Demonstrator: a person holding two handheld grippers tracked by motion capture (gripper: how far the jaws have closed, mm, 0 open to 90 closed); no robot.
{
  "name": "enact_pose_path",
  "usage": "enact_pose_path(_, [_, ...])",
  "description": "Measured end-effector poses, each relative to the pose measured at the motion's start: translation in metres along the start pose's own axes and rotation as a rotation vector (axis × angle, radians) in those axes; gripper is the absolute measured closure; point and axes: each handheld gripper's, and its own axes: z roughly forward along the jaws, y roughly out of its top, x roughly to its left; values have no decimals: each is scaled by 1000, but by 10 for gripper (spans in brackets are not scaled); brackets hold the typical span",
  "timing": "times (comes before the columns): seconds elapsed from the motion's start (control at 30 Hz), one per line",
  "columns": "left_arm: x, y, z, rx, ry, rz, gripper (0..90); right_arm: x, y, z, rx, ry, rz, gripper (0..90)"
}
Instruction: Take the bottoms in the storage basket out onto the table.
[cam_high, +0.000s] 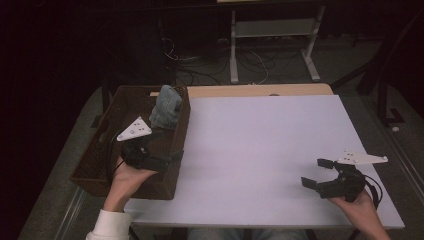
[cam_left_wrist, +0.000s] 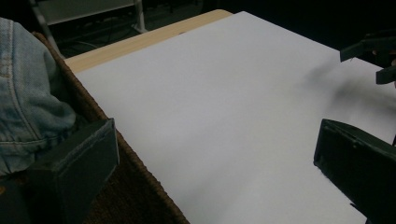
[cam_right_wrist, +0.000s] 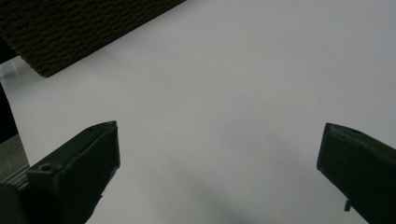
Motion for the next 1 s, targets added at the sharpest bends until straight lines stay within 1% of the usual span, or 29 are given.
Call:
enact_pose_path(0.23, [6, 5, 0, 5, 7, -6, 0, 1, 0, 2, 9, -1, -9, 0])
enact_pose_path(0.33, [9, 12, -2, -2, 21, -2, 0, 0, 0, 2, 13, -2, -12, 0])
enact_pose_path(0.53, [13, 19, -2, -2, 22, -1, 0, 0, 0, 1, 14, -4, -5, 0])
enact_pose_path(0.73, [17, 26, 0, 3, 27, -2, 0, 1, 0, 1, 16, -4, -9, 0])
enact_pose_path(0.8, [20, 30, 1, 4, 32, -5, 0, 0, -1, 1, 17, -4, -13, 0])
enact_pose_path(1.0, [25, 35, 0, 2, 40, -11, 0, 0, -1, 1, 17, -3, -13, 0])
